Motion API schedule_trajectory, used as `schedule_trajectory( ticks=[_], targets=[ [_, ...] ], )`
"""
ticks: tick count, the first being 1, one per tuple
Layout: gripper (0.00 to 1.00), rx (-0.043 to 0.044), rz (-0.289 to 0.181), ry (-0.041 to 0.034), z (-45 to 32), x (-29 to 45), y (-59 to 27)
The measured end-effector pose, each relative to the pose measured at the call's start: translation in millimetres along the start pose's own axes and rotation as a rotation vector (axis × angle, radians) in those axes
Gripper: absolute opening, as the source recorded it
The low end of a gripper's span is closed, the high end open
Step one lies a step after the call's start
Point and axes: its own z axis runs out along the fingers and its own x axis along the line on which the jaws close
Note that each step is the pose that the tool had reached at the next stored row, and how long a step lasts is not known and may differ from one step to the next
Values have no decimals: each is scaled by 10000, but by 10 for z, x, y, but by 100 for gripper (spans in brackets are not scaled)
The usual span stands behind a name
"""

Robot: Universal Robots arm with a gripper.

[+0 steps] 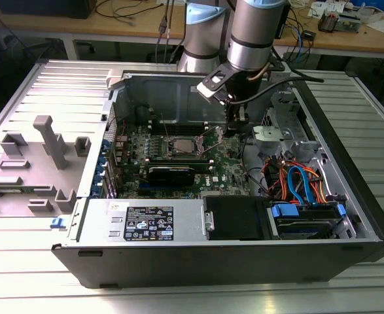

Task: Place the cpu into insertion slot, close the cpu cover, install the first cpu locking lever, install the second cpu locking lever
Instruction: 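Close the cpu cover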

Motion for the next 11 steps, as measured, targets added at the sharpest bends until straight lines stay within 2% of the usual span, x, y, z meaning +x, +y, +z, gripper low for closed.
schedule_trajectory(
  ticks=[2,11],
  targets=[
    [11,0,-33,-2,1,0,-4],
    [11,-6,-127,84,19,4,-73]
  ],
)
